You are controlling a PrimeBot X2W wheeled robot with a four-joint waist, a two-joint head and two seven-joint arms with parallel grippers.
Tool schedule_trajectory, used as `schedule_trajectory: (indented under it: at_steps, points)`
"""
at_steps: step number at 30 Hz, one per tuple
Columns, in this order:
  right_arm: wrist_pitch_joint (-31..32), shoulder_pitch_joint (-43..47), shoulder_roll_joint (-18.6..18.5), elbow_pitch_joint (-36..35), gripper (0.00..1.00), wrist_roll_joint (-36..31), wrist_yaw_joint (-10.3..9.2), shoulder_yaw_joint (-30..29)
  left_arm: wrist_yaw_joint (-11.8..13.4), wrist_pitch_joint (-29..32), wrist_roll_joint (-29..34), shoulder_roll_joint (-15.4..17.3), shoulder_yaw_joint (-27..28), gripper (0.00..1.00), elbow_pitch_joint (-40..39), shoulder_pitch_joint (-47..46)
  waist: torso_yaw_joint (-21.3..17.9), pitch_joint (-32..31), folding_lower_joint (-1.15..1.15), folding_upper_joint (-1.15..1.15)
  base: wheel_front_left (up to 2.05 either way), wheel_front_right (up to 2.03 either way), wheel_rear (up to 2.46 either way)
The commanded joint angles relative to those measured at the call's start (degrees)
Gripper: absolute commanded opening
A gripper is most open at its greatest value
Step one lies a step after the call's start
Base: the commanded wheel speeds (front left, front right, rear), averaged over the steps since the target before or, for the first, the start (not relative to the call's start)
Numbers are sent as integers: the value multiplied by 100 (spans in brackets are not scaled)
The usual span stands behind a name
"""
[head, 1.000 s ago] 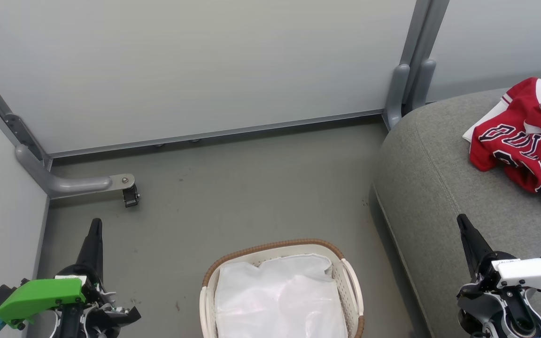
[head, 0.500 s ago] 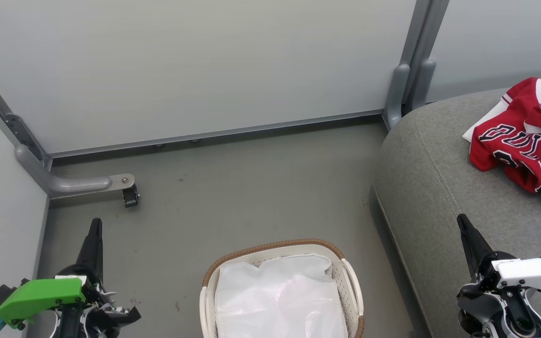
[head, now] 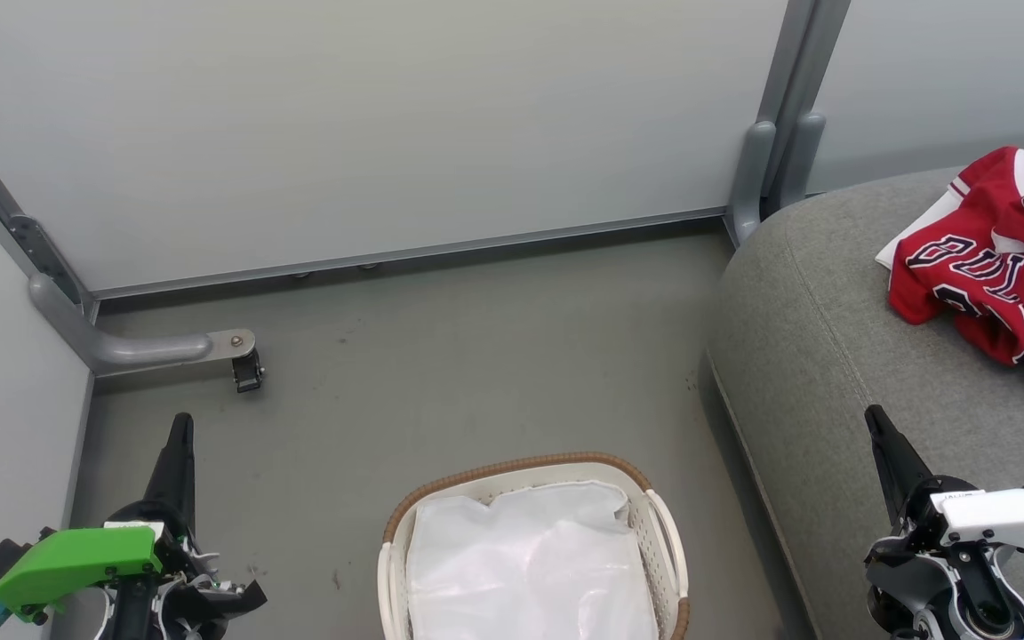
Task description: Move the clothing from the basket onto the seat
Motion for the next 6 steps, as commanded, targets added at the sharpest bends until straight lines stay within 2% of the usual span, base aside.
schedule_trajectory:
  at_steps: [1,6]
  points:
    - [5,-45,-32,-18,0,22,0,-11,-23,25,-19,15,11,0,-14,-61,0,0,0,9,0,0,0]
    - [5,-45,-32,-18,0,22,0,-11,-23,24,-20,15,11,0,-14,-61,0,0,0,9,0,0,0]
